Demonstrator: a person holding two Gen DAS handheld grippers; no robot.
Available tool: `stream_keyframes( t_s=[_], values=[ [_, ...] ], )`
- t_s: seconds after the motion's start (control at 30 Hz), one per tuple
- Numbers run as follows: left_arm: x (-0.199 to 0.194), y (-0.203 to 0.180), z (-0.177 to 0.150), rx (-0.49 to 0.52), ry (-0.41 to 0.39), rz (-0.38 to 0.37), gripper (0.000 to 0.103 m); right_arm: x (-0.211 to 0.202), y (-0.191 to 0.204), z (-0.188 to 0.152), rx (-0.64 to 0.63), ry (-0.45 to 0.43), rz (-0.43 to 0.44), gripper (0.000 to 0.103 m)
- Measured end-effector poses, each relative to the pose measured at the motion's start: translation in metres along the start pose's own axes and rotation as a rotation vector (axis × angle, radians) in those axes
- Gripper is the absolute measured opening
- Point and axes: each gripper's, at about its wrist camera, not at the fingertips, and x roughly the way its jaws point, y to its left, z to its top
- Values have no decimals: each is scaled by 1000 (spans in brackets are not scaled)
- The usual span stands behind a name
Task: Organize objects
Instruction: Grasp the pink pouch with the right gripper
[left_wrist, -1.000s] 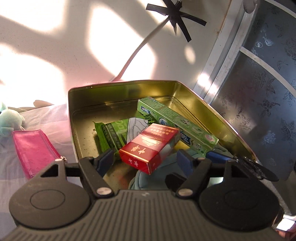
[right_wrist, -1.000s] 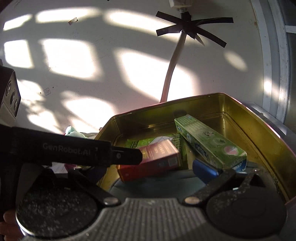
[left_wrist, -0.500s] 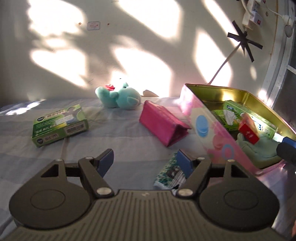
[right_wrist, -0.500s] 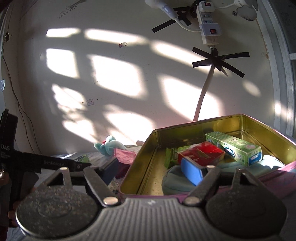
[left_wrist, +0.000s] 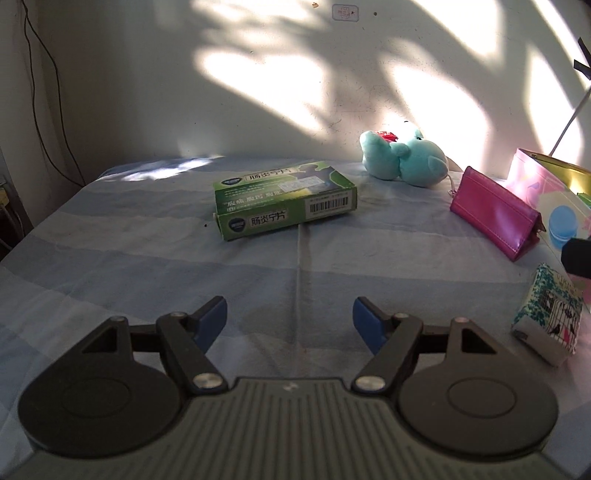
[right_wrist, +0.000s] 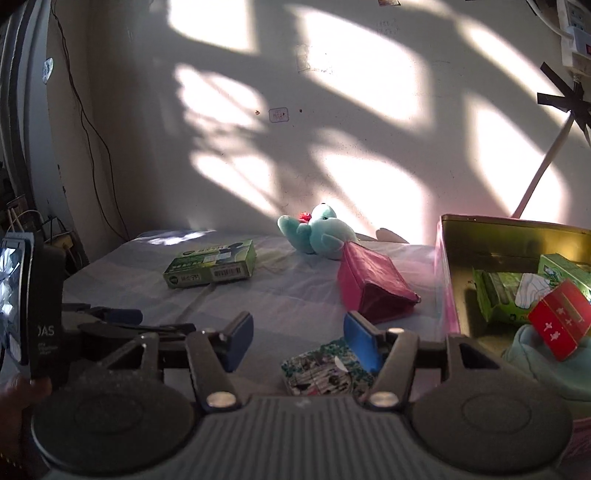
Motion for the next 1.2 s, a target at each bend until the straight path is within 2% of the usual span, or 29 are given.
stream_keyframes(
  t_s=[0.13, 0.27, 0.4, 0.47, 0.5, 0.67, 0.73, 0.8, 0.9, 0.97, 1.03, 1.1, 1.2],
  values=[
    [5, 12, -1, -57, 12, -24, 77, 43, -9, 6, 93, 90, -91, 50],
    [6, 13, 0, -67, 9, -47, 77, 71, -16, 5, 161, 122, -181, 50],
    [6, 16, -1, -76, 6, -72, 77, 90, -22, 6, 165, 89, -219, 49],
    [7, 18, 0, -84, 6, -81, 78, 94, -23, 9, 152, 66, -237, 38],
    [7, 18, 0, -86, 6, -84, 78, 95, -24, 11, 152, 58, -211, 22],
    [8, 23, 2, -104, 4, -102, 78, 92, -21, 11, 137, 52, -202, 16],
    [6, 30, 3, -139, -11, -139, 77, 81, -12, 8, 98, 51, -152, 12],
    [0, 40, 5, -180, -52, -176, 77, 65, 6, 3, -23, 28, -105, 11],
    [-16, 54, 7, -234, -145, -237, 78, 34, 37, -12, -202, 35, 42, 11],
    [-21, 59, 8, -240, -166, -295, 78, 8, 53, -28, -299, 73, 165, 11],
    [-23, 59, 6, -241, -153, -382, 78, -17, 63, -48, -399, 97, 216, 12],
    [-27, 55, 6, -220, -138, -461, 78, -39, 59, -65, -438, 105, 215, 14],
    [-40, 43, 1, -146, -123, -510, 78, -62, 43, -83, -427, 81, 123, 20]
  ],
)
